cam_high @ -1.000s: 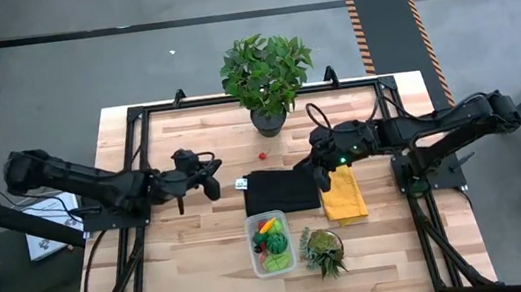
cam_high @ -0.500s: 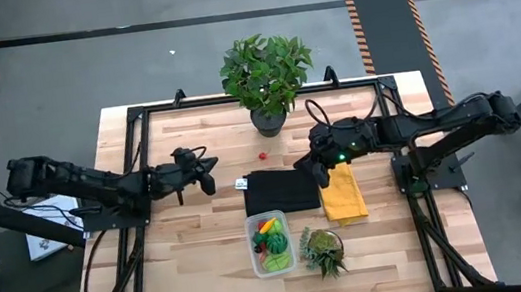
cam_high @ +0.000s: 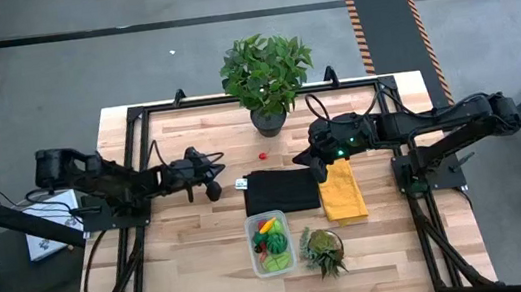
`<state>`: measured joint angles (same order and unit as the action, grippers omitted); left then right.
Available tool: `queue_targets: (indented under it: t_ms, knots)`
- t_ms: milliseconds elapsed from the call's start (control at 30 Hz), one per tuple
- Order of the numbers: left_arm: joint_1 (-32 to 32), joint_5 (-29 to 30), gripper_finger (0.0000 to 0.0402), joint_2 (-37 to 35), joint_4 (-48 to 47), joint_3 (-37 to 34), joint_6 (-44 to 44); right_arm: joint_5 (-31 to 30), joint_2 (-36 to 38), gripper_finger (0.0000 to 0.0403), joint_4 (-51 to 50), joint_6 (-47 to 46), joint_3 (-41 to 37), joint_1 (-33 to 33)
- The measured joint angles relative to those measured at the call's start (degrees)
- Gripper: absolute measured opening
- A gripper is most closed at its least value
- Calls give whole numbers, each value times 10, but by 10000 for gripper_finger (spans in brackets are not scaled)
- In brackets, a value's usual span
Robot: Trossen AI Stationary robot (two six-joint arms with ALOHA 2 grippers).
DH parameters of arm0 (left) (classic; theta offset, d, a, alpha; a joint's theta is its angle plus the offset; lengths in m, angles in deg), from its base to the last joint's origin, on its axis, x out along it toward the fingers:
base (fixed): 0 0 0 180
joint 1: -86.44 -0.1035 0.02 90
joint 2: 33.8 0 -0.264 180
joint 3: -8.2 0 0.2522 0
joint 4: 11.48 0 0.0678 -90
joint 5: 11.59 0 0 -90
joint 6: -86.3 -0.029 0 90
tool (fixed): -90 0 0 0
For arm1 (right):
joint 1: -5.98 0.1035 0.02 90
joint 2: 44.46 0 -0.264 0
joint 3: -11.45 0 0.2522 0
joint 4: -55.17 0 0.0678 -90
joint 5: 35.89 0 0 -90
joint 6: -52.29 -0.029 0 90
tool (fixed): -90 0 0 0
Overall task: Pick and placing Produce into tupperware
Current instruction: Put the cherry into the bin
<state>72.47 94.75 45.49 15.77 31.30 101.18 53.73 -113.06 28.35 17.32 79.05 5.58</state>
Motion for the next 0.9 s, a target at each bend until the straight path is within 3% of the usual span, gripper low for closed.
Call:
queue_targets:
  t_ms: [200,467,700,900]
  knots:
    - [1,-3,0,20,16,26,-22,0,0,7,0,-1,0,0]
    - [1,-43,1,54,14,85,-148,-7,0,7,0,-11,0,0]
    - [1,-64,3,118,15,131,-162,-7,0,7,0,-12,0,0]
    - [1,-58,61,174,13,174,-162,-7,0,7,0,-25,0,0]
